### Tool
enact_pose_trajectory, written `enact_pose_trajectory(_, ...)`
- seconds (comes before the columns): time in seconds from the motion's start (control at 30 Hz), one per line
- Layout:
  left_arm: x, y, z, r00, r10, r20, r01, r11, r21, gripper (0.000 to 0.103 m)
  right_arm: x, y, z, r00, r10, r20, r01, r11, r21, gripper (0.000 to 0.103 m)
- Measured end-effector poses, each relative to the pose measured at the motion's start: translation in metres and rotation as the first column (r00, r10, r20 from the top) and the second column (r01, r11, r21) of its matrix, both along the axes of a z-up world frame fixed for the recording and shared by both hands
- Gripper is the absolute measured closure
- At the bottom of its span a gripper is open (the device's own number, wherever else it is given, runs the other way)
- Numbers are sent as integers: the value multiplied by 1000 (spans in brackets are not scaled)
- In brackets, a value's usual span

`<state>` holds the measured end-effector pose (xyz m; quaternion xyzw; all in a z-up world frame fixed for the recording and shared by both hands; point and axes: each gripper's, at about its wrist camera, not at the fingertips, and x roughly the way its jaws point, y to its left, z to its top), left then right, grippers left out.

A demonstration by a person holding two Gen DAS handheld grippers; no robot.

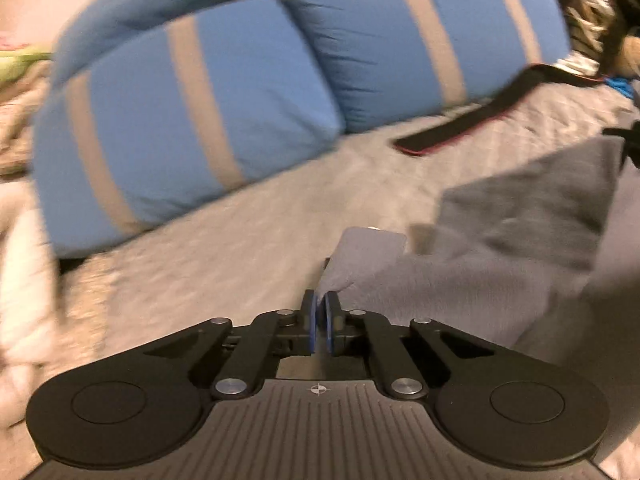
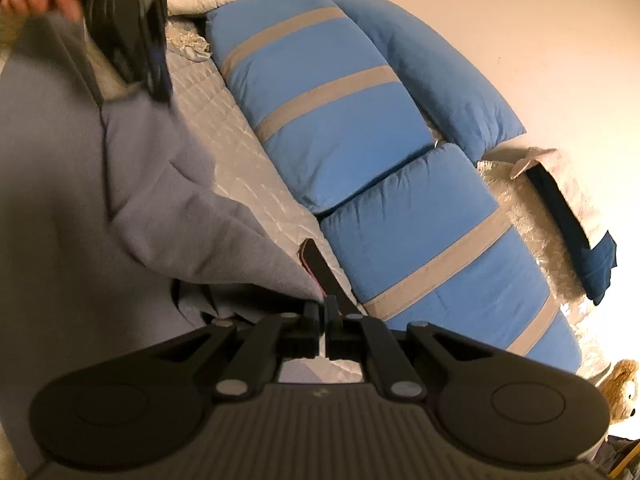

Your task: Fold clothes

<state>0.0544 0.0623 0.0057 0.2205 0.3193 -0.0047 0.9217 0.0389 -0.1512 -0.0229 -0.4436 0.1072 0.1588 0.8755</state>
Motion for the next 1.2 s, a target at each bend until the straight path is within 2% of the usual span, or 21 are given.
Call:
enact_pose_trajectory(0.1, -23, 12, 9, 998, 56, 3, -56, 998, 23, 98, 4, -2, -1, 1000, -16, -16, 16, 1000, 2, 98)
enact_pose_trajectory(0.2, -54, 19, 9, 996, 84, -17, -82, 993, 86, 97, 4, -1, -2, 1000, -22, -21, 23, 1000, 3, 98)
enact_pose_trajectory(0.3, -84, 22, 1, 994, 59, -89, -45, 988, 148, 96, 1, 1, -1, 1000, -14, -21, 15, 1000, 9, 98)
enact_pose_trajectory(0.4, -105, 21, 0, 991, 6, -136, 18, 984, 176, 95, -1, 3, -1, 1000, -7, -14, 7, 1000, 4, 98)
enact_pose_trajectory(0.43, -108, 20, 3, 991, -18, -134, 42, 982, 182, 85, -2, 3, -2, 1000, -7, -13, 7, 1000, 1, 98)
enact_pose_trajectory(0.47, -108, 19, 4, 992, -40, -121, 62, 980, 190, 65, -2, 3, -2, 1000, -6, -13, 6, 1000, -1, 98)
enact_pose_trajectory(0.53, -104, 15, 7, 994, -78, -77, 92, 975, 202, 41, -3, 4, -2, 1000, -5, -12, 5, 1000, -6, 98)
enact_pose_trajectory(0.57, -100, 13, 8, 994, -93, -60, 103, 974, 200, 37, -3, 5, -2, 1000, -5, -13, 5, 1000, -7, 98)
enact_pose_trajectory(0.67, -75, 11, 8, 996, -89, -28, 91, 989, 115, 37, -2, 6, -3, 1000, -6, -17, 5, 1000, -11, 98)
enact_pose_trajectory(0.8, -18, 19, 1, 1000, 0, -14, 0, 999, -33, 37, -3, 7, -7, 1000, -4, -26, 4, 1000, -23, 97)
enact_pose_trajectory(0.93, 37, 40, -5, 991, 109, -76, -121, 977, -178, 37, -3, 7, -9, 999, 1, -38, -2, 1000, -27, 97)
enact_pose_trajectory(1.0, 61, 48, -10, 984, 141, -108, -161, 964, -212, 37, -2, 7, -9, 999, 2, -42, -3, 1000, -28, 97)
enact_pose_trajectory(1.07, 82, 51, -20, 971, 165, -172, -202, 952, -229, 38, -1, 7, -10, 999, 2, -45, -4, 1000, -30, 97)
enact_pose_trajectory(1.1, 87, 54, -24, 964, 170, -202, -218, 945, -244, 45, 0, 8, -10, 999, 3, -47, -4, 999, -32, 97)
enact_pose_trajectory(1.13, 88, 57, -26, 961, 172, -216, -228, 936, -267, 83, 1, 8, -11, 999, 3, -47, -5, 999, -34, 97)
enact_pose_trajectory(1.17, 87, 59, -26, 959, 173, -226, -236, 927, -293, 99, 1, 9, -12, 999, 3, -49, -5, 999, -35, 96)
enact_pose_trajectory(1.2, 82, 60, -24, 960, 173, -220, -239, 917, -320, 99, 2, 9, -12, 999, 2, -50, -4, 999, -37, 97)
